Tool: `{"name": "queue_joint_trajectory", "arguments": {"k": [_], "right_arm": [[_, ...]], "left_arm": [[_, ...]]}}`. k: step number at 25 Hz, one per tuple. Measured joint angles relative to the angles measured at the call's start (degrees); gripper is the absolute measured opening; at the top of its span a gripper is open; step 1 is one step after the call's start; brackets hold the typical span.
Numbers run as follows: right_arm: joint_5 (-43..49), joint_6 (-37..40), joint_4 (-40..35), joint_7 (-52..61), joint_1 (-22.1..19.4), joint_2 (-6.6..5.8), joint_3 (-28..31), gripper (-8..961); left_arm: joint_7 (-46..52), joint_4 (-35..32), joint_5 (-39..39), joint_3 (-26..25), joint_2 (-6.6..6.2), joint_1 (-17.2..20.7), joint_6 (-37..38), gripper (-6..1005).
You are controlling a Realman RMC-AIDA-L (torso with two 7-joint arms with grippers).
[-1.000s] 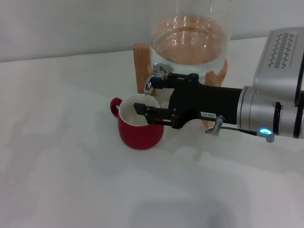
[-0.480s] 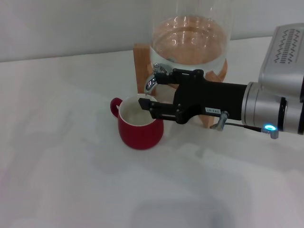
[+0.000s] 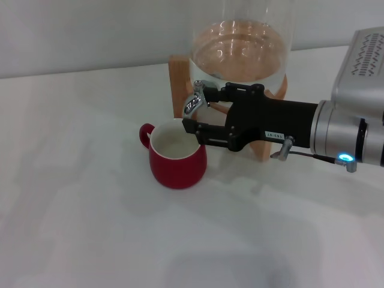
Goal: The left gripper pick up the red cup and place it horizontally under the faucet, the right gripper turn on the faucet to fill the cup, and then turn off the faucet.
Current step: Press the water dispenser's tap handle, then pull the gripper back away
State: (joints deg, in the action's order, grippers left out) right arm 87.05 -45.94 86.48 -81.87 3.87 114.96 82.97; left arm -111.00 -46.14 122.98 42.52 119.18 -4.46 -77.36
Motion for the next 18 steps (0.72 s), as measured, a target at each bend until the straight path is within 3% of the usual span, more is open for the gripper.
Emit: {"name": "queue_joint_trajectory", "arguments": {"k": [18], "right_arm": [[-2.8,-7.5,1.1,-0.6,-0.9,0.0,2.1,719]], "left_arm": [[0.2,-0.1,0.2,0.0,-0.01,0.0,0.0,878]]}}
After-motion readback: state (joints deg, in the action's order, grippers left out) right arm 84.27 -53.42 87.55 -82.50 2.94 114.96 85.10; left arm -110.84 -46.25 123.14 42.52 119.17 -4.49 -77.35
